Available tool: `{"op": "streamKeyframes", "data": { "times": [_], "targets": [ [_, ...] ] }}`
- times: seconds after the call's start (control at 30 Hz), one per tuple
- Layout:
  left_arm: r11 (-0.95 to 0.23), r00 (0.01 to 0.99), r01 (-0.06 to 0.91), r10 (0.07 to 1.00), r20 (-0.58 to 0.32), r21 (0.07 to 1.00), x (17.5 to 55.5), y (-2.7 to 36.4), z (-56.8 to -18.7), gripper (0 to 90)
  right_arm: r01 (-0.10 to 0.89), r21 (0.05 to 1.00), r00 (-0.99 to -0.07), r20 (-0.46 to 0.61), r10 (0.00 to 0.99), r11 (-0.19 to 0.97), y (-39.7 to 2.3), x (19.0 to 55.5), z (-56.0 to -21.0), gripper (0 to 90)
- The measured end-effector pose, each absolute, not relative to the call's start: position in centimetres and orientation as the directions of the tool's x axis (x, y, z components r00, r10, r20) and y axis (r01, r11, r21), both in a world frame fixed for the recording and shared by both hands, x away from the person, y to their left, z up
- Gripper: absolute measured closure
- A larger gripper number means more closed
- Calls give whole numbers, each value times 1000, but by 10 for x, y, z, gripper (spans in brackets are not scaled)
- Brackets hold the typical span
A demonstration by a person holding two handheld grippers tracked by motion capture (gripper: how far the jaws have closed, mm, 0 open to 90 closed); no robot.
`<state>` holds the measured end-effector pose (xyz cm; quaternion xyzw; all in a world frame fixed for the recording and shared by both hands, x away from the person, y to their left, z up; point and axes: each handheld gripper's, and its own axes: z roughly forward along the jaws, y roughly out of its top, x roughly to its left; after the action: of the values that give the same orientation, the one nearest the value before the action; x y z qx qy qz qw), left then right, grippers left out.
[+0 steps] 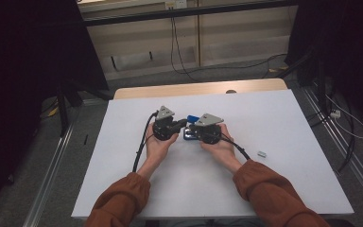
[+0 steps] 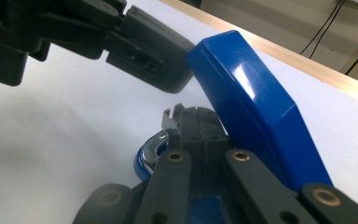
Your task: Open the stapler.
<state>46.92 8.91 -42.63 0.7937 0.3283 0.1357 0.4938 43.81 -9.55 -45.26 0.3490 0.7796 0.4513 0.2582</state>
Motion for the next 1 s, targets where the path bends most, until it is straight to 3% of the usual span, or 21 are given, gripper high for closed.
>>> {"op": "streamKeyframes", "data": {
  "times": [1.0],
  "targets": [
    [-350,753,400,652,-86,847,473,86,-441,900,311,883,-620,-92,779,352,-100,438,-450,900]
  ]
}}
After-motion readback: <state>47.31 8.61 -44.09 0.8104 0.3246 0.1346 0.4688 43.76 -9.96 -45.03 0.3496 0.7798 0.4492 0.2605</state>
